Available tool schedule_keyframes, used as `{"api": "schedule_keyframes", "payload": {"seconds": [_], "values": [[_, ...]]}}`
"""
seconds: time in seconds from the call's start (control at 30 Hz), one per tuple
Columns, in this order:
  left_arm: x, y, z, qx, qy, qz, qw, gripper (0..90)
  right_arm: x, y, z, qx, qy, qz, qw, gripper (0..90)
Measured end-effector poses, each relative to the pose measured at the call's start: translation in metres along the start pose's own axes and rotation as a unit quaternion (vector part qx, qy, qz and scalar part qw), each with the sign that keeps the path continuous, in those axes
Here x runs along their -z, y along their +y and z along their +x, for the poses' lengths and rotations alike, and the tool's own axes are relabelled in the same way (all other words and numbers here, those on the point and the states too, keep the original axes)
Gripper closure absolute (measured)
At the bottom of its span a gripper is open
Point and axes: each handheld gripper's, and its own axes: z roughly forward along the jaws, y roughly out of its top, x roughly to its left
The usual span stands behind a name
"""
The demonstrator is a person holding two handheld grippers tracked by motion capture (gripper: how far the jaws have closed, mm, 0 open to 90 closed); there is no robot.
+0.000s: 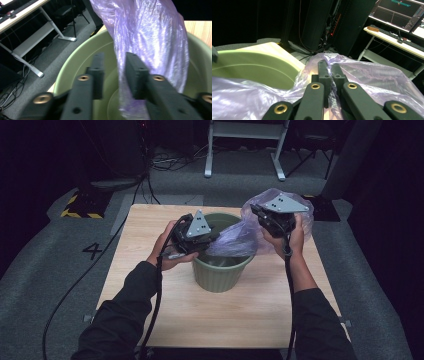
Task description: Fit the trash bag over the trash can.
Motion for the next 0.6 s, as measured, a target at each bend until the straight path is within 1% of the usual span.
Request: {"api": "schedule_keyframes", "payload": {"seconds": [0.07, 0.1, 0.13, 0.2, 0.27, 0.3, 0.33, 0.37, 0.4, 0.43, 0.47, 0.5, 0.53, 0.57, 0.6], "values": [[-0.003, -0.002, 0.005, -0.001, 0.009, 0.009, 0.9999, 78.1, -0.002, 0.001, 0.001, -0.001, 0.003, -0.004, 1.0000, 90.0], [-0.005, -0.002, 0.008, 0.000, 0.010, 0.015, 0.9998, 80.2, -0.003, 0.002, 0.002, 0.000, 0.004, -0.003, 1.0000, 90.0], [-0.006, -0.003, 0.011, 0.002, 0.010, 0.019, 0.9998, 80.4, -0.004, 0.002, 0.003, 0.002, 0.007, -0.002, 1.0000, 90.0], [-0.008, -0.004, 0.015, -0.008, 0.024, 0.035, 0.9991, 80.2, -0.005, 0.004, 0.006, 0.006, 0.015, -0.001, 0.9999, 90.0], [-0.010, -0.007, 0.019, -0.001, 0.025, 0.046, 0.9986, 78.5, -0.004, 0.006, 0.009, 0.012, 0.023, -0.003, 0.9997, 90.0], [-0.012, -0.009, 0.021, 0.001, 0.023, 0.057, 0.9981, 77.3, -0.003, 0.006, 0.010, 0.013, 0.029, -0.004, 0.9995, 90.0], [-0.015, -0.010, 0.022, 0.002, 0.026, 0.065, 0.9975, 75.0, -0.003, 0.005, 0.013, 0.015, 0.034, -0.003, 0.9993, 90.0], [-0.017, -0.012, 0.024, 0.006, 0.030, 0.074, 0.9968, 70.0, -0.004, 0.004, 0.016, 0.021, 0.036, 0.002, 0.9991, 90.0], [-0.019, -0.013, 0.025, 0.018, 0.028, 0.081, 0.9962, 61.6, -0.004, 0.003, 0.019, 0.027, 0.037, 0.007, 0.9989, 90.0], [-0.020, -0.014, 0.026, 0.022, 0.023, 0.083, 0.9961, 58.1, -0.005, 0.001, 0.022, 0.033, 0.038, 0.012, 0.9986, 90.0], [-0.018, -0.012, 0.026, 0.025, 0.025, 0.082, 0.9960, 52.3, -0.005, 0.000, 0.024, 0.035, 0.041, 0.014, 0.9984, 90.0], [-0.016, -0.011, 0.025, 0.028, 0.030, 0.080, 0.9959, 41.2, -0.006, 0.000, 0.027, 0.034, 0.048, 0.015, 0.9981, 90.0], [-0.013, -0.010, 0.025, 0.034, 0.029, 0.072, 0.9964, 35.9, -0.005, 0.000, 0.028, 0.036, 0.049, 0.014, 0.9980, 90.0], [-0.008, -0.009, 0.027, 0.045, 0.019, 0.056, 0.9973, 35.3, -0.005, 0.001, 0.030, 0.038, 0.049, 0.012, 0.9980, 90.0], [-0.005, -0.009, 0.028, 0.056, 0.009, 0.045, 0.9974, 31.6, -0.005, 0.001, 0.033, 0.040, 0.051, 0.013, 0.9978, 90.0]]}}
